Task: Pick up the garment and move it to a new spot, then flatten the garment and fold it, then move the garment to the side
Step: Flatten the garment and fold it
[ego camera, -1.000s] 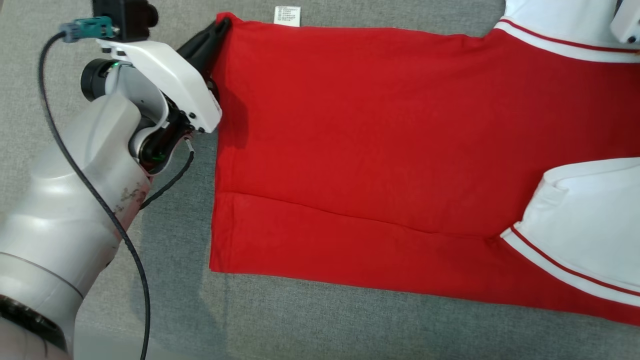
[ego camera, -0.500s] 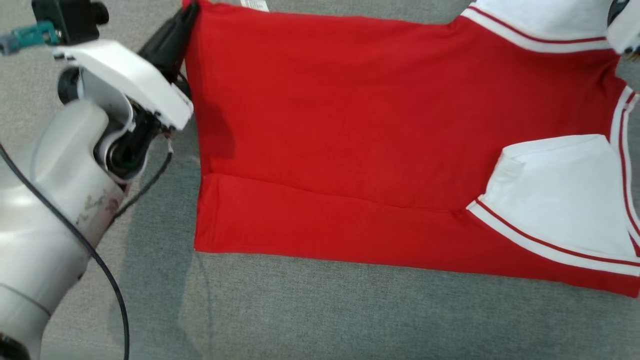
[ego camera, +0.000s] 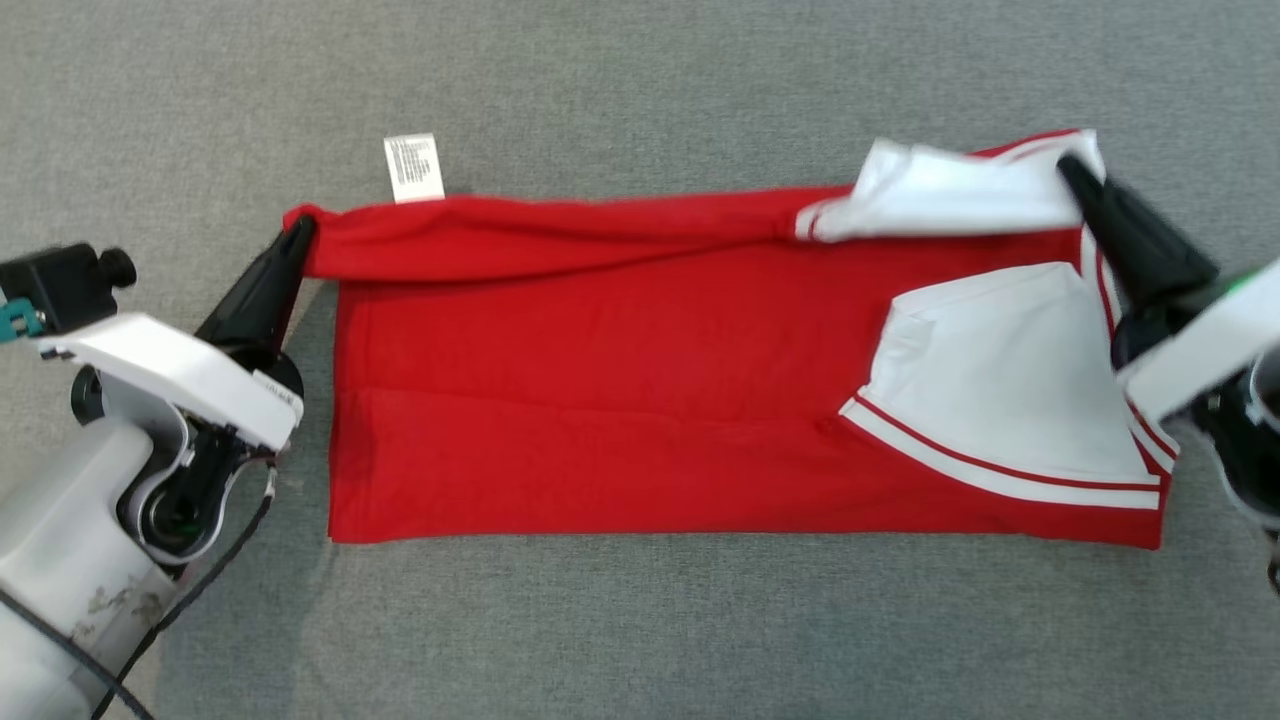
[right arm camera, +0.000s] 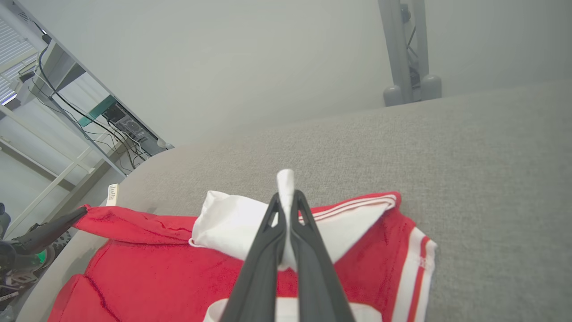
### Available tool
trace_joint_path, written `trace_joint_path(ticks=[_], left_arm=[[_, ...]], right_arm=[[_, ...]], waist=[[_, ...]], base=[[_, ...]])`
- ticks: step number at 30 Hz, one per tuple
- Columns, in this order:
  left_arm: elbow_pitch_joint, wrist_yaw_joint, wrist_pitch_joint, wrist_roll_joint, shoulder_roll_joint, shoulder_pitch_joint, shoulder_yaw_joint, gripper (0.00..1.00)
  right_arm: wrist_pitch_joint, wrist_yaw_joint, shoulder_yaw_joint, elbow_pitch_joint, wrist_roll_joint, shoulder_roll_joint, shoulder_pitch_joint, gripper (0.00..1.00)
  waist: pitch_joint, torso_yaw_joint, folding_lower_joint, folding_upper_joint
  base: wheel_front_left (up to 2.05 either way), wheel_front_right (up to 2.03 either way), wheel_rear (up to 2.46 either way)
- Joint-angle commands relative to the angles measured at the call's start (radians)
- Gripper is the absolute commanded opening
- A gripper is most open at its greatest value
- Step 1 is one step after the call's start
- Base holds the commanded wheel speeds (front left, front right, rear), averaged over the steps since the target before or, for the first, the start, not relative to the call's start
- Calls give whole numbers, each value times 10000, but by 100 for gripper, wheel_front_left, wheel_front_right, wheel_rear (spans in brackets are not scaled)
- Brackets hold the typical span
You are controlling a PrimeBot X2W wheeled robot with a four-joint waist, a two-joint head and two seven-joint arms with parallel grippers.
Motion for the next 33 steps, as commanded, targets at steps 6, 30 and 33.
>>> trace_joint_path(ticks=[6,30,33], left_arm=[[-568,69,-105,-212,521,1098,335,0],[-1011,1946,-147,3738,-963,3464,4298,100],[-1692,2244,-146,5115,-1354,4080,5332,100]], right_arm=[[-158,0,-1227,-1562,-188,515,2773,0],[-1364,0,-3832,-1326,-3882,3182,4997,100],[-1800,0,-4236,-1280,-4746,3441,4943,100]], waist=[[-254,-393,0,0],[-1505,-646,0,0],[-1795,-648,0,0]], base=[[0,0,0],[0,0,0],[0,0,0]])
